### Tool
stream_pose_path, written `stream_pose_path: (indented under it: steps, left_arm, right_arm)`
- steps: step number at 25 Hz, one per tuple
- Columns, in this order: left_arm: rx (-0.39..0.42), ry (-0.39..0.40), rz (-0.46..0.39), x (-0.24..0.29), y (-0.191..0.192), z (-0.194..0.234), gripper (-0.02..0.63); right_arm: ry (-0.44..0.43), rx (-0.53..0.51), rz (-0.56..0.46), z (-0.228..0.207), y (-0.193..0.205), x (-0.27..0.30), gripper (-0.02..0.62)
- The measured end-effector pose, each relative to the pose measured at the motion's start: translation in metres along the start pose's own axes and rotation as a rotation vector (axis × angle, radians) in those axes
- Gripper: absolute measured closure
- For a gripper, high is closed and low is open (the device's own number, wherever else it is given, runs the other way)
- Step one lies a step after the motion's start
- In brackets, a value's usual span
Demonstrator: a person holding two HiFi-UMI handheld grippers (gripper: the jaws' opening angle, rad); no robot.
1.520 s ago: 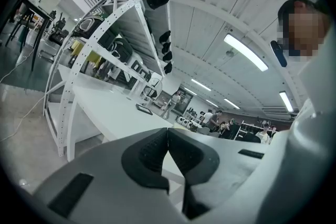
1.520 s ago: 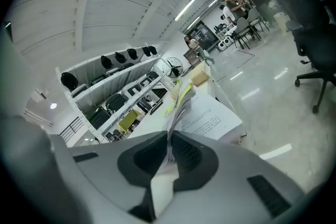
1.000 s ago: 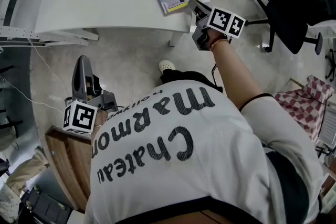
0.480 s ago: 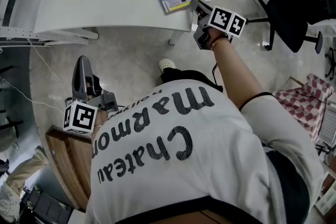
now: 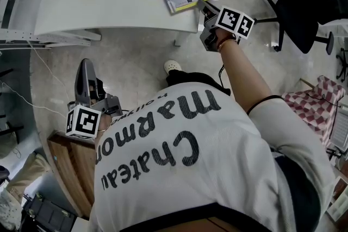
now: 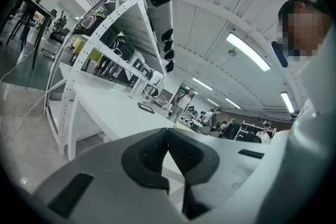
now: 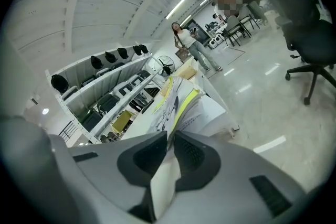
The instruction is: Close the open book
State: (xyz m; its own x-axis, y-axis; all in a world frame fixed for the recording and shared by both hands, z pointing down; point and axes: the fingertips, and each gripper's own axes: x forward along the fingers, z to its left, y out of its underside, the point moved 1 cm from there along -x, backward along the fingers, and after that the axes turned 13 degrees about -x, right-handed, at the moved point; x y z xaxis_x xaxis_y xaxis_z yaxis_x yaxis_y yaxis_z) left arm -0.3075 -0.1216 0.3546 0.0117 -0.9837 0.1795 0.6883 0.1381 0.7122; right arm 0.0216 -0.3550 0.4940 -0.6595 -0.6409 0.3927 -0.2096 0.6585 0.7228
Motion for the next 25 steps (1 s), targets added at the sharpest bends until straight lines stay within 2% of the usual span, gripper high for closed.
stream_pose_path:
  steps: [14, 25]
  left_arm:
    - [-0.003, 0.015, 0.006, 0.0066, 0.0024, -0.0024, 0.581]
    - [-0.001, 0.014, 0.001, 0.0078, -0.0013, -0.0007, 0.582]
  right_arm:
    - [0.030, 0.018, 0.020, -0.0012, -0.0010, -0.0003, 0.554]
    - [0.083, 0.186, 0.047, -0.0071, -0.0021, 0.0010, 0.554]
